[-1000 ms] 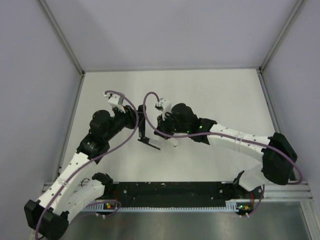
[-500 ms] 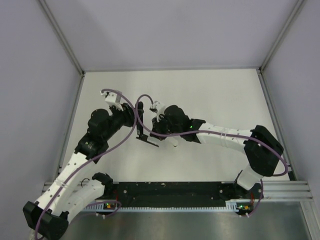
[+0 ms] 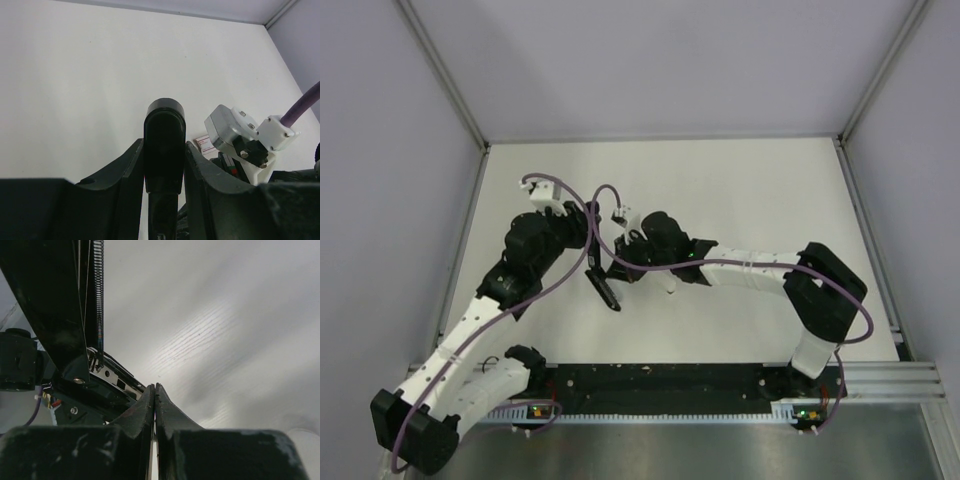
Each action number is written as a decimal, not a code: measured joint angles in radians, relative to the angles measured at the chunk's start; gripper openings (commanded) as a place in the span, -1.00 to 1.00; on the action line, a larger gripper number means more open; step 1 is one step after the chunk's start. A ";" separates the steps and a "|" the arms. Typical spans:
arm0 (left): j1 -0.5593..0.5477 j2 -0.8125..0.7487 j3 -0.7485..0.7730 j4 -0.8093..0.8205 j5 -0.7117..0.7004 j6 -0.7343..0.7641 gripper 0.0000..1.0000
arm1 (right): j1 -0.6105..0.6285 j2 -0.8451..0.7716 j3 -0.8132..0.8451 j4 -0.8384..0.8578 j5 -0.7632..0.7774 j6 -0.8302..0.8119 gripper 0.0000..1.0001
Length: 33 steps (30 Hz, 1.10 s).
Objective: Unload the staples from the stapler
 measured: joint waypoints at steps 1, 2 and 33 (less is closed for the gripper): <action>0.000 0.008 0.000 0.000 -0.010 -0.002 -1.00 | 0.000 0.010 0.001 0.010 -0.011 0.010 -1.00; 0.000 0.015 0.002 0.000 -0.018 -0.003 -1.00 | 0.000 0.018 0.001 0.021 -0.022 0.021 -1.00; 0.010 0.250 0.116 0.092 -0.114 0.016 -1.00 | -0.027 0.174 0.130 0.141 -0.122 0.222 -1.00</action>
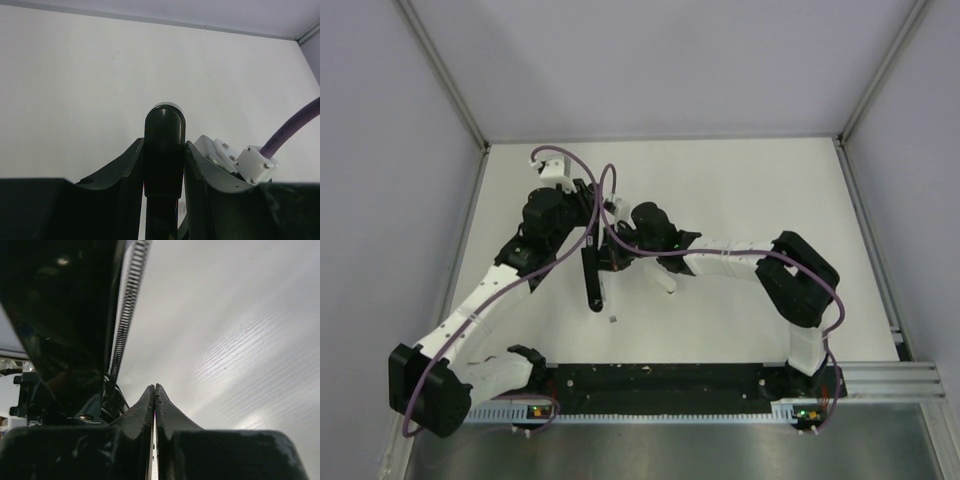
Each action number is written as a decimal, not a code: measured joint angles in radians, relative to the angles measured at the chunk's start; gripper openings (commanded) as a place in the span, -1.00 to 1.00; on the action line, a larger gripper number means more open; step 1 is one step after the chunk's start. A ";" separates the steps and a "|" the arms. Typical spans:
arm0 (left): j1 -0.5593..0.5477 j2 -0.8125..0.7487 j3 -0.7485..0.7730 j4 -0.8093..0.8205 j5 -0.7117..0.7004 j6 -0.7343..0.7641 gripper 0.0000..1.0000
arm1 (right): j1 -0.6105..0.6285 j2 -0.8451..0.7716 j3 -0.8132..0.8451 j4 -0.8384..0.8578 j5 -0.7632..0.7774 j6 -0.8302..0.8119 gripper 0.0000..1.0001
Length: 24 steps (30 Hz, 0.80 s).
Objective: Unload the staples from the stapler
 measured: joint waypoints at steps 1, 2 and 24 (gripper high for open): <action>0.000 -0.006 0.001 -0.006 0.005 0.000 -1.00 | 0.000 -0.002 0.000 -0.006 0.002 -0.005 -1.00; 0.000 -0.016 0.003 -0.014 0.010 0.000 -1.00 | 0.000 -0.004 -0.001 -0.018 0.008 -0.012 -1.00; -0.006 -0.187 0.059 -0.077 0.035 0.007 -1.00 | -0.093 -0.486 -0.013 -0.446 0.323 -0.181 -1.00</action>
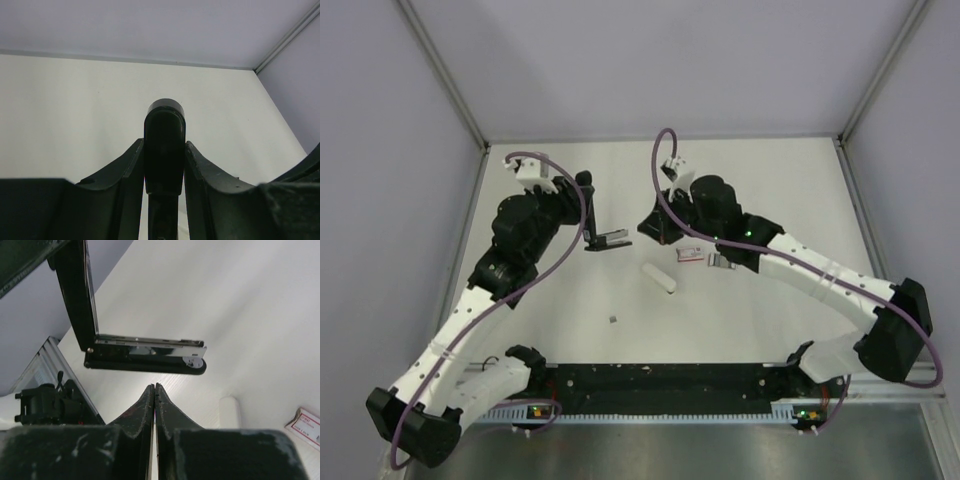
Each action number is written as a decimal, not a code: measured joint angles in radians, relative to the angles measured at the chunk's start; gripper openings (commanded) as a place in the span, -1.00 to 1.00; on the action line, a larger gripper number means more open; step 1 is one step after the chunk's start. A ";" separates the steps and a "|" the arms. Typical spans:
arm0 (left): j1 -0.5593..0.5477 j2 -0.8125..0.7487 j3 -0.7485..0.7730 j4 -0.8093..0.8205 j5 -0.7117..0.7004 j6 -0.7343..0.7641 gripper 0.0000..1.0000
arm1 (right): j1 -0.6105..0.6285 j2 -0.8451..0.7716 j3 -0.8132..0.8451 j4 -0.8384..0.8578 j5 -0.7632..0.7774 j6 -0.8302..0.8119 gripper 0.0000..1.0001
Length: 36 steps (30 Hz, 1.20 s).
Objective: Unload the staples from the stapler
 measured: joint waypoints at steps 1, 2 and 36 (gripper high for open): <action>0.000 -0.001 0.002 0.000 0.001 0.000 -1.00 | 0.001 -0.015 -0.008 -0.006 -0.008 0.004 -1.00; 0.000 -0.002 0.004 0.001 0.002 -0.001 -1.00 | 0.005 -0.031 -0.019 -0.013 -0.016 0.010 -1.00; -0.002 -0.018 0.021 -0.185 0.258 -0.037 -1.00 | 0.041 0.230 -0.052 0.349 0.048 0.069 -1.00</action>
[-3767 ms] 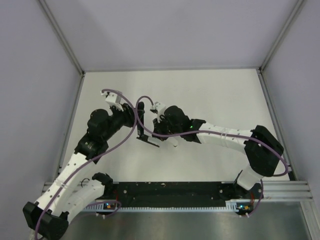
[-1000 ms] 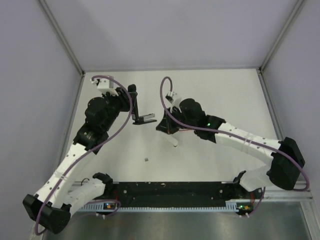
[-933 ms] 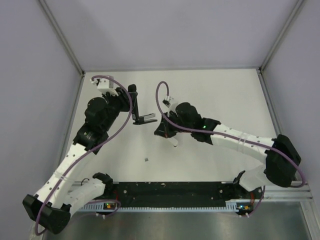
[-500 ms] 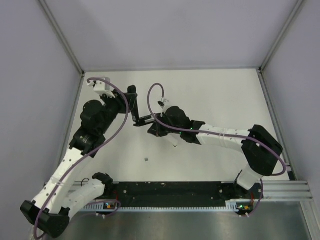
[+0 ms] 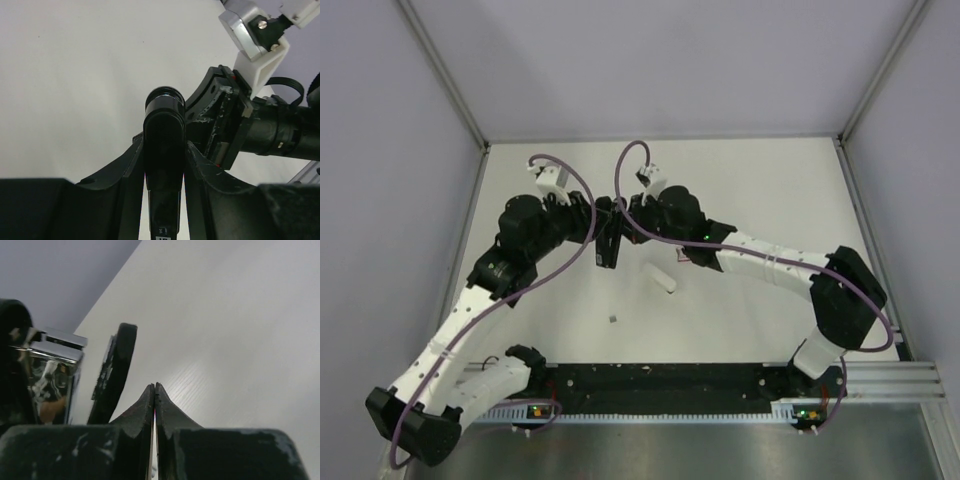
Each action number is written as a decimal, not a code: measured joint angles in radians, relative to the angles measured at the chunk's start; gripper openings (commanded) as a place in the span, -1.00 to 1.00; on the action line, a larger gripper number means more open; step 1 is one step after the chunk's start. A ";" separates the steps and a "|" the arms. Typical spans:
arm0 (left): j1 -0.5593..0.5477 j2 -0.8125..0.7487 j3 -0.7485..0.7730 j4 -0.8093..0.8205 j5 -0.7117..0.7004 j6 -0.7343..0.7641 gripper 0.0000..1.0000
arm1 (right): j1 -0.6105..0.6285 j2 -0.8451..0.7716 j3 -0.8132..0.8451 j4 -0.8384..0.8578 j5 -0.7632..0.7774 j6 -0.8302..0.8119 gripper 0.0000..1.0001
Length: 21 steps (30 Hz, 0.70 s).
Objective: Unload the staples from the stapler
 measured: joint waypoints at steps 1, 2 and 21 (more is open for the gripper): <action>0.000 0.016 -0.001 -0.003 0.010 0.000 -1.00 | 0.000 0.000 0.007 0.000 -0.007 -0.012 -1.00; 0.000 0.027 -0.001 -0.002 0.011 0.002 -1.00 | -0.001 0.000 0.013 -0.005 -0.008 -0.026 -1.00; 0.000 0.367 0.064 -0.010 -0.296 0.108 -1.00 | -0.005 -0.124 -0.032 -0.348 0.230 -0.089 -1.00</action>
